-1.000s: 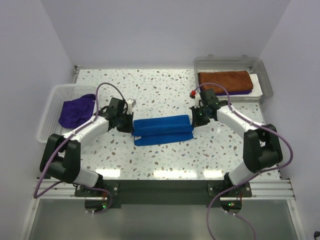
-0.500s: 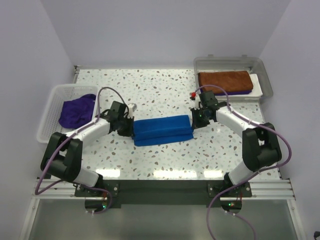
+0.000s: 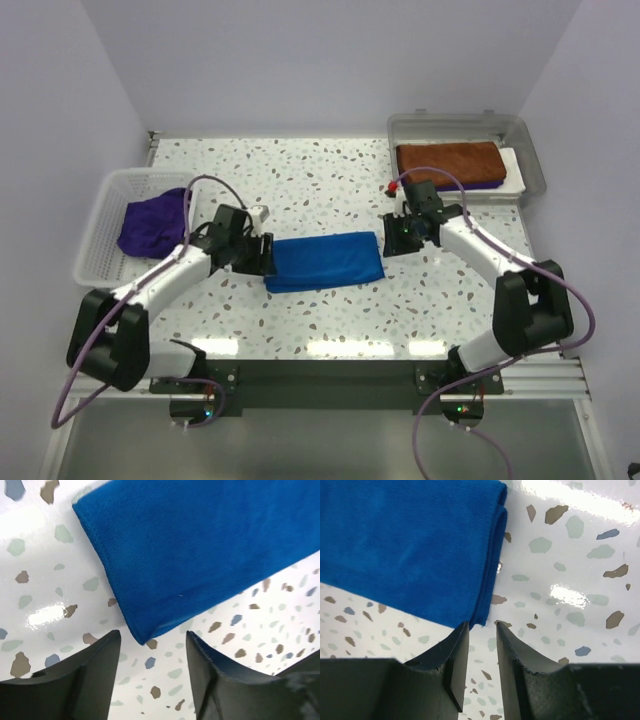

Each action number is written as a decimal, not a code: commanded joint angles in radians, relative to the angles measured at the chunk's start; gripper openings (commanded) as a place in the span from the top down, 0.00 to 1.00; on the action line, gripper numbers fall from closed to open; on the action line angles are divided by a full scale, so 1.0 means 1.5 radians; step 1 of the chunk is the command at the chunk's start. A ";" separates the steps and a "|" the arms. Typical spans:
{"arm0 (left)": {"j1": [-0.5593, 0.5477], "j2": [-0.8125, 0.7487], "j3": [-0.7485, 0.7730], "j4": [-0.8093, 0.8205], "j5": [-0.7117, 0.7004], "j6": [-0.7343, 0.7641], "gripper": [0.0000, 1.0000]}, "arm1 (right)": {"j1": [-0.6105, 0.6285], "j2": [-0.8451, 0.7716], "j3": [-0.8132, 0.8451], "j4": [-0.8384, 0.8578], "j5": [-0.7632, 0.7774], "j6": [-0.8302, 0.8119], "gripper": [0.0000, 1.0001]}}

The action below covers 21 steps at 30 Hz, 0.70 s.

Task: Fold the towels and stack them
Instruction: Fold the towel

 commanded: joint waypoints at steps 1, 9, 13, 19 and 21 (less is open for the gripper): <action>-0.016 -0.104 0.032 -0.020 0.001 -0.036 0.39 | 0.019 -0.081 0.007 -0.006 -0.024 0.027 0.67; -0.032 -0.120 0.067 0.030 -0.022 -0.087 0.41 | 0.092 -0.053 0.018 0.075 -0.044 0.094 0.66; -0.061 -0.060 0.042 0.103 -0.028 -0.106 0.46 | 0.097 -0.014 -0.021 0.129 -0.044 0.119 0.67; -0.123 -0.011 -0.023 0.148 -0.071 -0.142 0.51 | 0.097 0.009 -0.074 0.156 -0.032 0.129 0.69; -0.132 -0.010 -0.060 0.156 -0.091 -0.161 0.54 | 0.096 0.012 -0.093 0.159 -0.013 0.128 0.69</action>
